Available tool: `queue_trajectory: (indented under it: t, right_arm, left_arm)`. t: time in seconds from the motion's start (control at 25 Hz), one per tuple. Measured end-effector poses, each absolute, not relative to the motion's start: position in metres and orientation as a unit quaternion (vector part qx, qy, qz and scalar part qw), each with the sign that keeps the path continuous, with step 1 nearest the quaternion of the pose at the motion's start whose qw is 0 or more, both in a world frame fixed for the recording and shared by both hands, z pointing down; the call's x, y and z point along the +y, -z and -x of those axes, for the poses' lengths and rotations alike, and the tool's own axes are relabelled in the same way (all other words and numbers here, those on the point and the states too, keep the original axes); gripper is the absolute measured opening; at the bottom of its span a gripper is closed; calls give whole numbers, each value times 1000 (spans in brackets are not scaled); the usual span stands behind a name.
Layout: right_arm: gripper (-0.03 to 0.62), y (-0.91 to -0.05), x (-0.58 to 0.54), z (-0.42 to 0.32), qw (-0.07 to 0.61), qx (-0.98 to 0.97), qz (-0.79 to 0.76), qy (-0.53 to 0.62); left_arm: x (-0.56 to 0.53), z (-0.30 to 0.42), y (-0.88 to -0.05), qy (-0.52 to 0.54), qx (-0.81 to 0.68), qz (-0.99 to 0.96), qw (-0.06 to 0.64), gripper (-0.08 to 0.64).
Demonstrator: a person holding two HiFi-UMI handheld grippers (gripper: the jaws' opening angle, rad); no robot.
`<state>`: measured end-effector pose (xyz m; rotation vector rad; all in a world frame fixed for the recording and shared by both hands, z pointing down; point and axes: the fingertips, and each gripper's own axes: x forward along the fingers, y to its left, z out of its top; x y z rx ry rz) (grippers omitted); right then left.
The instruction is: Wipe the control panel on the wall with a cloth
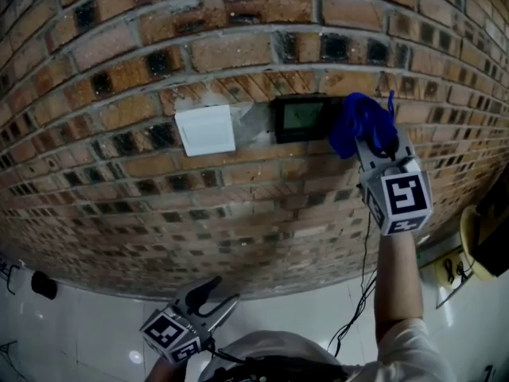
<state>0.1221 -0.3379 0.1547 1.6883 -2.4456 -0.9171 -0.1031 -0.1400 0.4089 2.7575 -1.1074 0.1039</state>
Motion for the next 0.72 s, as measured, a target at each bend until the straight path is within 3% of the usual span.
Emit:
queue_trajectory:
  t: [0.28, 0.44, 0.72]
  right_arm:
    - [89, -160, -342, -143, 6, -787, -553, 275]
    - [89, -146, -304, -85, -19, -810, -498, 309]
    - [89, -160, -296, 25, 7, -852, -412, 324]
  left_arm:
    - [-138, 101, -408, -33, -371, -924, 83, 206]
    - [-136, 106, -409, -34, -377, -922, 85, 206]
    - [-128, 115, -409, -32, -390, -917, 83, 206]
